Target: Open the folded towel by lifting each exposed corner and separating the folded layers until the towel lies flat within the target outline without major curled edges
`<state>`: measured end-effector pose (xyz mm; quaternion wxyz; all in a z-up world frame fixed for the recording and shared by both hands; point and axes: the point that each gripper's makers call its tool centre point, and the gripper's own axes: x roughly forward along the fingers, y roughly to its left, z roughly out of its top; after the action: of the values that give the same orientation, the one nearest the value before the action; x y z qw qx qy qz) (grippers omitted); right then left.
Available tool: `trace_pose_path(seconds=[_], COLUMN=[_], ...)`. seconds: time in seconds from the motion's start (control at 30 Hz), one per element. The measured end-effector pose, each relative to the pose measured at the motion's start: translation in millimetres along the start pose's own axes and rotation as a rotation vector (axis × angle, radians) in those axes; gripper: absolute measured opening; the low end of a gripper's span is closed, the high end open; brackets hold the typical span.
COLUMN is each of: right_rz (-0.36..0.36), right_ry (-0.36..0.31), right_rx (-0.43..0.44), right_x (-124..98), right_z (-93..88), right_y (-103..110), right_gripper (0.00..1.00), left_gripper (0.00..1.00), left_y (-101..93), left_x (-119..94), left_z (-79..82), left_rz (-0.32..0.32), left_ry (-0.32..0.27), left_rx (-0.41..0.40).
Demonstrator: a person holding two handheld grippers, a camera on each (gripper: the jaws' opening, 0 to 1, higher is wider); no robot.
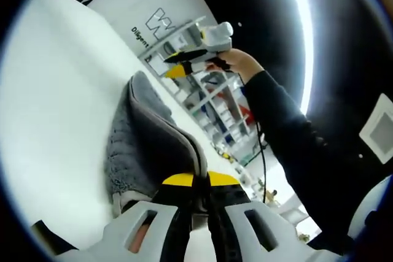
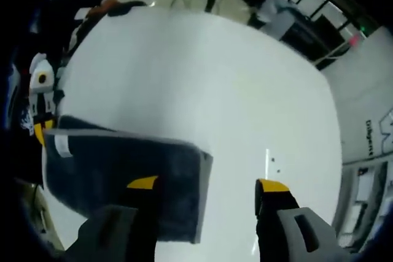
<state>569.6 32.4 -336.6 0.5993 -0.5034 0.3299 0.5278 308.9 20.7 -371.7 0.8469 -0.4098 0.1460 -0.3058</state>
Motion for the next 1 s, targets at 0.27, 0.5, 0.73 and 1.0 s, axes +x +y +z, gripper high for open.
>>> trace_pose_path(seconds=[0.27,0.5,0.73,1.0], right_rz=[0.031,0.052,0.075,0.077], right_ry=[-0.012,-0.017,-0.006,0.014], right_rx=[-0.008,-0.01,-0.01,-0.011], right_x=[10.0,28.1,52.5,58.4], right_z=[4.3,10.3,10.7,4.7], right_y=[1.7,-0.2,2.2,1.7], right_gripper=[0.53,0.53,0.52,0.46], left_gripper=[0.04,0.04,0.04,0.04], left_y=[-0.9,-0.4,-0.2,0.7], left_x=[-1.0,-0.3,0.3,1.3], left_z=[0.1,-0.1,0.1,0.5], left_rz=[-0.006,-0.004,-0.007,-0.011], left_ry=[-0.002,-0.001,0.0,0.004], left_rx=[0.001,0.005,0.007,0.003])
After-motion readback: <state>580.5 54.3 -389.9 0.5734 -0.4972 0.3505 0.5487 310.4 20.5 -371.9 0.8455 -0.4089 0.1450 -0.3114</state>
